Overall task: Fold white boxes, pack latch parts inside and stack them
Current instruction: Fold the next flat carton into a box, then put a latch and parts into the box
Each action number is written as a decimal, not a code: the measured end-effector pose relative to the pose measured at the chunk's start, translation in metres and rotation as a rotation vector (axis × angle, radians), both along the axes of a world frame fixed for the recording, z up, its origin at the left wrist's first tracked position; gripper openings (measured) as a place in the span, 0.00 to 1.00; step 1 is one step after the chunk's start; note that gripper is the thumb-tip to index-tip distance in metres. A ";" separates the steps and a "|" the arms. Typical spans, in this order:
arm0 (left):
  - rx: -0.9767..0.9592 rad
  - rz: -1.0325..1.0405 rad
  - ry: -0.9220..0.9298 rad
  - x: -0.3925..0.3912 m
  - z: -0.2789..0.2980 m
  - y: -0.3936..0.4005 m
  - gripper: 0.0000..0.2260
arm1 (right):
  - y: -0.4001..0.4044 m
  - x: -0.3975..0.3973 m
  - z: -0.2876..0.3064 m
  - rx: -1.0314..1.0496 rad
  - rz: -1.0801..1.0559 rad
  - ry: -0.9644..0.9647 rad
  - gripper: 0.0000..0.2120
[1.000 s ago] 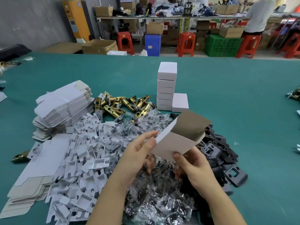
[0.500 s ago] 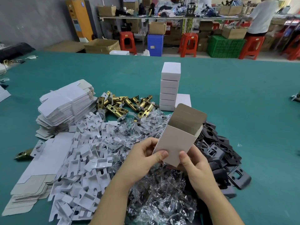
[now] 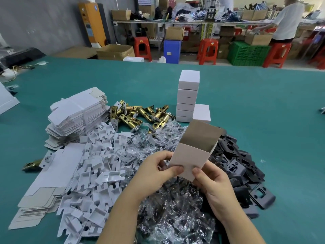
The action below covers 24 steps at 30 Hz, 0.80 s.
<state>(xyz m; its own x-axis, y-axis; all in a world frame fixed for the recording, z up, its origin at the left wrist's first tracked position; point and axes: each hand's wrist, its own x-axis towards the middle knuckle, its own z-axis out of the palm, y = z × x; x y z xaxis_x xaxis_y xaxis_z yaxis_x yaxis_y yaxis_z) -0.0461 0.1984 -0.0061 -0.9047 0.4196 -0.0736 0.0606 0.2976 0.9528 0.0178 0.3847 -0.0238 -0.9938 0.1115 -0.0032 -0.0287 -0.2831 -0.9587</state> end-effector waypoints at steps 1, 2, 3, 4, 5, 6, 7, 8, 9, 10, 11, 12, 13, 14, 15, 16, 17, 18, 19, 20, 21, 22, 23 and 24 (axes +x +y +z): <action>-0.010 0.008 -0.013 0.001 0.003 0.000 0.14 | -0.001 0.000 0.001 0.005 0.004 -0.002 0.19; -0.010 0.022 -0.020 0.001 0.007 0.000 0.15 | -0.001 0.000 0.001 0.007 0.010 -0.002 0.17; -0.010 0.040 -0.016 0.000 0.012 0.000 0.16 | -0.001 0.000 0.001 0.002 0.013 -0.008 0.17; -0.015 0.055 -0.004 -0.001 0.019 0.000 0.18 | -0.001 0.000 0.000 -0.005 0.016 -0.015 0.16; -0.022 0.061 0.003 -0.004 0.027 -0.001 0.19 | 0.000 -0.001 0.000 -0.017 0.011 -0.027 0.16; -0.027 0.052 0.000 -0.008 0.035 -0.002 0.20 | 0.000 -0.001 0.000 -0.025 0.001 -0.038 0.17; -0.030 0.034 -0.003 -0.013 0.043 -0.003 0.20 | 0.000 -0.001 0.000 -0.028 -0.009 -0.047 0.17; -0.038 0.018 0.002 -0.019 0.050 -0.006 0.19 | 0.000 -0.001 -0.001 -0.024 -0.016 -0.051 0.17; -0.057 0.020 0.020 -0.028 0.056 -0.009 0.15 | 0.000 -0.001 -0.001 -0.020 -0.017 -0.050 0.18; -0.094 0.044 0.051 -0.040 0.061 -0.012 0.09 | 0.000 -0.001 -0.001 -0.013 -0.011 -0.045 0.18; -0.155 0.084 0.093 -0.054 0.064 -0.016 0.05 | 0.000 -0.001 -0.001 -0.004 -0.005 -0.038 0.18; -0.238 0.131 0.144 -0.069 0.067 -0.020 0.05 | -0.001 -0.001 -0.001 0.008 0.001 -0.033 0.18; -0.343 0.177 0.199 -0.085 0.067 -0.025 0.07 | -0.002 0.000 -0.001 0.017 0.005 -0.033 0.17; -0.460 0.214 0.254 -0.100 0.067 -0.031 0.09 | -0.002 0.000 -0.001 0.019 0.006 -0.034 0.17; -0.577 0.243 0.305 -0.116 0.067 -0.037 0.09 | -0.002 0.000 -0.001 0.019 0.007 -0.036 0.17; -0.686 0.273 0.345 -0.131 0.064 -0.045 0.08 | -0.002 0.000 -0.001 0.024 0.007 -0.038 0.16; -0.782 0.304 0.372 -0.145 0.061 -0.054 0.06 | -0.002 0.000 -0.001 0.038 0.007 -0.041 0.16; -0.863 0.335 0.389 -0.158 0.057 -0.064 0.06 | -0.002 -0.001 -0.001 0.057 0.008 -0.044 0.15; -0.931 0.362 0.390 -0.167 0.052 -0.074 0.09 | -0.002 0.000 -0.001 0.075 0.010 -0.047 0.15; -0.979 0.379 0.372 -0.175 0.047 -0.084 0.12 | -0.002 -0.001 0.000 0.086 0.015 -0.048 0.14; -1.012 0.387 0.351 -0.181 0.043 -0.093 0.13 | -0.001 -0.001 0.000 0.090 0.021 -0.048 0.14; -1.042 0.386 0.337 -0.185 0.038 -0.100 0.12 | -0.001 0.000 0.000 0.091 0.027 -0.045 0.14; -1.074 0.376 0.330 -0.187 0.033 -0.105 0.10 | -0.001 0.000 0.000 0.091 0.035 -0.041 0.15; -1.100 0.362 0.333 -0.190 0.030 -0.108 0.09 | -0.001 0.000 0.001 0.090 0.043 -0.039 0.15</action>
<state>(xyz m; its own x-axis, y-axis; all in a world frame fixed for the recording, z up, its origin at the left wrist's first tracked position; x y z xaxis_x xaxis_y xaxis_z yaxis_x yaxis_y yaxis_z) -0.2359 0.0904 0.0239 -0.9996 -0.0036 0.0269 0.0000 0.9912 0.1321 0.0178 0.3835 -0.0228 -0.9970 0.0702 -0.0334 0.0190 -0.1964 -0.9803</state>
